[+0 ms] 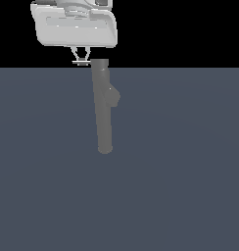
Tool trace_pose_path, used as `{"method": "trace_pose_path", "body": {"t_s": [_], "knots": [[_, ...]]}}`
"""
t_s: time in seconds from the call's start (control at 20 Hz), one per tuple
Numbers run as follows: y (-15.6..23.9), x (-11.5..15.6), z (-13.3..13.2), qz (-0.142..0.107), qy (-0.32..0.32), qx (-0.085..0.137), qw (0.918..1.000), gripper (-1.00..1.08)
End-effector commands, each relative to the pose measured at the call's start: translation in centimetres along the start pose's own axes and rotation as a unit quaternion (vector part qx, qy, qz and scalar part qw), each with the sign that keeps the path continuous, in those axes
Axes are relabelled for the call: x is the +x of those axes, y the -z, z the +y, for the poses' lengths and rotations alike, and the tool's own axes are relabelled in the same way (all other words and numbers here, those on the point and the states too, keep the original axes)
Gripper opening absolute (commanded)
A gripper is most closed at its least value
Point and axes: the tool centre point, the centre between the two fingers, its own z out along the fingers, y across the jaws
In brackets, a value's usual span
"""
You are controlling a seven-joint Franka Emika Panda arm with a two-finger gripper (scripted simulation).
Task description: Turn on the faucet by rotating a designated handle.
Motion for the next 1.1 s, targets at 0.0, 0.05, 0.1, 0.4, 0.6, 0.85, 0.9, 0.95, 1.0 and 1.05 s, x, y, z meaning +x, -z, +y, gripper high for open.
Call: {"method": "trace_pose_path", "body": {"t_s": [0.0, 0.05, 0.1, 0.4, 0.6, 0.85, 0.9, 0.95, 1.0, 1.05], "knots": [[-0.2, 0.4, -0.1, 0.0, 0.001, 0.0, 1.0, -1.0], [-0.2, 0.4, -0.1, 0.0, 0.001, 0.0, 1.0, -1.0], [-0.2, 0.5, -0.1, 0.0, 0.002, 0.0, 1.0, -1.0], [-0.2, -0.2, -0.3, 0.0, 0.002, 0.0, 1.0, -1.0], [-0.2, -1.4, -0.6, 0.0, 0.002, 0.0, 1.0, -1.0], [-0.2, -3.0, -1.1, 0.0, 0.002, 0.0, 1.0, -1.0], [-0.2, -3.3, -1.2, 0.0, 0.002, 0.0, 1.0, -1.0], [-0.2, -3.7, -1.3, 0.0, 0.002, 0.0, 1.0, -1.0], [-0.1, -4.0, -1.4, 0.0, 0.002, 0.0, 1.0, -1.0], [-0.1, -4.0, -1.4, 0.0, 0.002, 0.0, 1.0, -1.0]]}}
